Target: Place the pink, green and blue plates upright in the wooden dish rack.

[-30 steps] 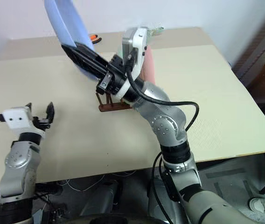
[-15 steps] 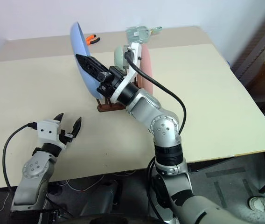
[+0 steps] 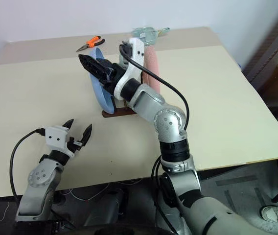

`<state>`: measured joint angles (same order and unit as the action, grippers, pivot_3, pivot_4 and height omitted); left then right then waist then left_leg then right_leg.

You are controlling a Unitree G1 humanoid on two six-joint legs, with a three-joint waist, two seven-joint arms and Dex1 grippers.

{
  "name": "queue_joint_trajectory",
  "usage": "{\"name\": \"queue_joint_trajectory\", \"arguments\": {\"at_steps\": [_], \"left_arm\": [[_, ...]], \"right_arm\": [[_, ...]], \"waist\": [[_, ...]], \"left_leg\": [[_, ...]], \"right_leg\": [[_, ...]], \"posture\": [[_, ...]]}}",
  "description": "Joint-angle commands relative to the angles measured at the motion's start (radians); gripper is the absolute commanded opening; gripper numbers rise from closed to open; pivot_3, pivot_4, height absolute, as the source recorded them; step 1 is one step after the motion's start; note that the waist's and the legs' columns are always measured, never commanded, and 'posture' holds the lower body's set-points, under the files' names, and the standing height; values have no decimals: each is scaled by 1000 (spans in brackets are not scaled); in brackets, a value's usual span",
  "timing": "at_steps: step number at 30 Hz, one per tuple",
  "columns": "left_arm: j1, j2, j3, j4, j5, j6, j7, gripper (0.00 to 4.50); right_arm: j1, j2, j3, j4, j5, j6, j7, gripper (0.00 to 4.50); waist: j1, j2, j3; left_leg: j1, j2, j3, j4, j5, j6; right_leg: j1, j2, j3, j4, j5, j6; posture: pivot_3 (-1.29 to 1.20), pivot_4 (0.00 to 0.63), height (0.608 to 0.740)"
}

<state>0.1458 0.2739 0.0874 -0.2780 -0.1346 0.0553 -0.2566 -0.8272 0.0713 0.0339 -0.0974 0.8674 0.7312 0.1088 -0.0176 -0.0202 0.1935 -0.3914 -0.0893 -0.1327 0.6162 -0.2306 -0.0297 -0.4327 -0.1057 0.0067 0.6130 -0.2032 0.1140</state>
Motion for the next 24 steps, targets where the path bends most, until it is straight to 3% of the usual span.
{"name": "queue_joint_trajectory", "arguments": {"at_steps": [1,6,9,12,16,20,24], "left_arm": [[6,-3,-9,-44,3,-12,-8,3589],[6,-2,-14,-40,12,-13,-8,3589],[0,9,-7,-25,26,-18,-4,3589],[-10,19,0,-1,40,-21,-2,3589],[-23,36,3,40,48,-21,-13,3589],[-40,45,2,77,46,-24,-17,3589],[-49,46,3,91,49,-22,-18,3589]], "right_arm": [[-62,-53,40,-64,-95,-67,98,3316],[-100,-270,69,-141,-266,-201,295,3316],[-60,-439,-69,-189,-258,-240,384,3316],[10,-553,-207,-153,-253,-232,375,3316],[221,-712,-294,-40,-384,-261,384,3316],[456,-764,-244,33,-502,-376,458,3316],[544,-729,-228,91,-532,-463,497,3316]], "waist": [[0,0,0],[4,0,0],[9,0,0],[11,-1,0],[12,-1,-1],[6,1,0],[1,4,1]], "left_leg": [[0,0,0,0,0,0],[0,0,0,0,0,0],[-1,0,1,1,0,0],[-1,0,0,1,0,0],[-1,0,3,0,0,0],[0,1,7,0,0,0],[2,1,12,1,0,1]], "right_leg": [[0,0,0,0,0,0],[0,0,0,-1,0,0],[1,0,0,-2,0,1],[2,-1,-1,-3,0,1],[3,-1,-1,-5,-2,-2],[3,-2,0,-5,-1,-2],[3,-2,4,-3,-1,-2]], "posture": [[0,150,739],[0,150,739],[0,150,739],[0,150,739],[0,150,739],[0,150,739],[0,150,739]]}}
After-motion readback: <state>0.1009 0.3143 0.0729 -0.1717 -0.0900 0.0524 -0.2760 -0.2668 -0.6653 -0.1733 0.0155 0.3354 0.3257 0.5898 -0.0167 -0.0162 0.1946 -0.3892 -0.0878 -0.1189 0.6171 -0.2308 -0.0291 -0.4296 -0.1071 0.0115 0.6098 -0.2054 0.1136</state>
